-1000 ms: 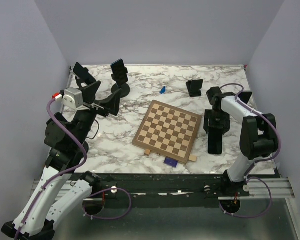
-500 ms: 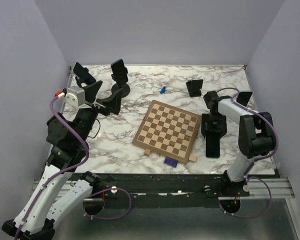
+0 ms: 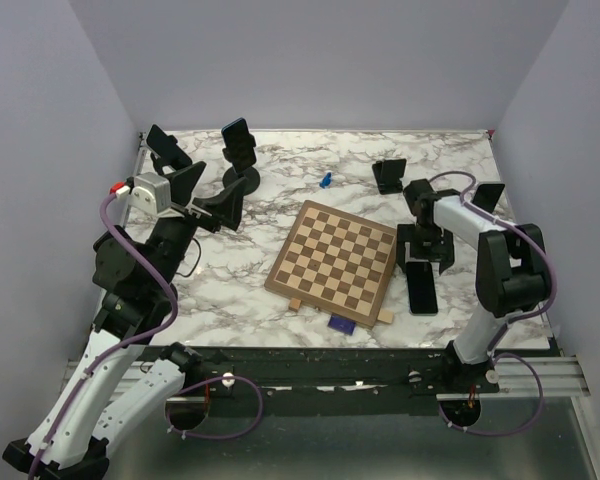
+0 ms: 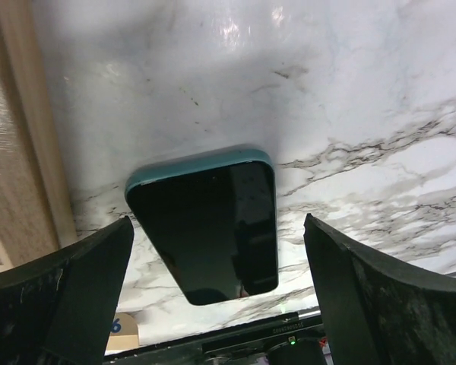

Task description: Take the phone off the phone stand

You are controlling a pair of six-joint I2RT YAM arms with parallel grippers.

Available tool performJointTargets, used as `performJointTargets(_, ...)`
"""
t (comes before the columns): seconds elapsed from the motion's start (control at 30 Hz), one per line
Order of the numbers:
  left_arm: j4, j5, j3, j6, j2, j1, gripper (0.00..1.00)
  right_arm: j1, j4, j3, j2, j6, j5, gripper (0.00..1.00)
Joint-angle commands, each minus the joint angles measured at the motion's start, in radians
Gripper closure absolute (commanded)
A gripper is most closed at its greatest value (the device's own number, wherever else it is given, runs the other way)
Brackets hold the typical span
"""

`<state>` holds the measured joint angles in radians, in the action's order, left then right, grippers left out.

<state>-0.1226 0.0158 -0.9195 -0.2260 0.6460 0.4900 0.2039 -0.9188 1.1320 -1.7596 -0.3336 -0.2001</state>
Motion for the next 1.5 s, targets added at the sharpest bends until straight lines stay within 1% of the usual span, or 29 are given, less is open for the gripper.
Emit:
performJointTargets(0.0, 0.006, 0.019, 0.003, 0.017, -0.012, 0.011, 0.02, 0.003, -0.022, 0.07, 0.062, -0.009, -0.045, 0.0)
performJointTargets(0.1, 0.006, 0.024, 0.004, 0.021, -0.017, 0.014, 0.01, 0.004, 0.011, 0.106, 0.109, 0.0, -0.065, 0.0)
performJointTargets(0.2, 0.004, 0.046, 0.008, 0.037, -0.02, 0.025, 0.02, 0.003, 0.078, 0.126, 0.184, -0.02, -0.131, 0.0)
performJointTargets(0.37, 0.001, 0.052, 0.01, 0.048, -0.013, 0.032, 0.01, 0.003, 0.305, 0.075, 0.366, -0.023, -0.169, 0.0)
performJointTargets(0.5, 0.002, 0.052, 0.01, 0.051, -0.011, 0.032, 0.01, -0.001, 0.499, 0.009, 0.476, 0.011, -0.263, 0.0)
performJointTargets(0.63, 0.0, 0.063, 0.011, 0.061, -0.017, 0.032, 0.02, -0.02, 0.679, -0.04, 0.513, 0.098, -0.316, 0.0)
performJointTargets(0.73, 0.0, 0.071, 0.013, 0.068, -0.024, 0.032, 0.01, -0.069, 0.734, -0.032, 0.484, 0.125, -0.324, 0.0)
performJointTargets(0.8, -0.003, 0.072, 0.014, 0.068, -0.026, 0.032, 0.02, -0.12, 0.757, -0.028, 0.462, 0.123, -0.281, 0.0)
performJointTargets(0.93, -0.005, 0.059, 0.013, 0.059, -0.025, 0.032, 0.01, -0.265, 0.818, -0.066, 0.451, 0.069, -0.125, 0.0)
performJointTargets(1.07, -0.006, 0.06, 0.014, 0.06, -0.032, 0.04, 0.02, -0.389, 0.953, -0.152, 0.451, 0.051, 0.049, 0.0)
performJointTargets(1.1, -0.008, 0.062, 0.016, 0.064, -0.035, 0.044, 0.01, -0.416, 0.98, -0.171, 0.443, 0.067, 0.1, 0.0)
performJointTargets(1.17, -0.009, 0.068, 0.018, 0.069, -0.042, 0.051, 0.01, -0.473, 1.045, -0.209, 0.416, 0.107, 0.152, 0.0)
performJointTargets(1.23, -0.011, 0.071, 0.018, 0.075, -0.043, 0.061, 0.01, -0.538, 1.171, -0.283, 0.392, 0.152, 0.302, 0.01)
performJointTargets(1.27, -0.012, 0.074, 0.02, 0.079, -0.045, 0.07, 0.01, -0.564, 1.262, -0.337, 0.386, 0.173, 0.399, 0.04)
performJointTargets(1.33, -0.019, 0.079, 0.025, 0.093, -0.046, 0.088, 0.02, -0.586, 1.356, -0.393, 0.385, 0.205, 0.488, 0.05)
performJointTargets(1.4, -0.024, 0.087, 0.03, 0.104, -0.045, 0.103, 0.01, -0.595, 1.366, -0.389, 0.369, 0.26, 0.573, 0.04)
performJointTargets(1.47, -0.028, 0.091, 0.033, 0.109, -0.046, 0.113, 0.01, -0.607, 1.293, -0.34, 0.331, 0.313, 0.608, 0.04)
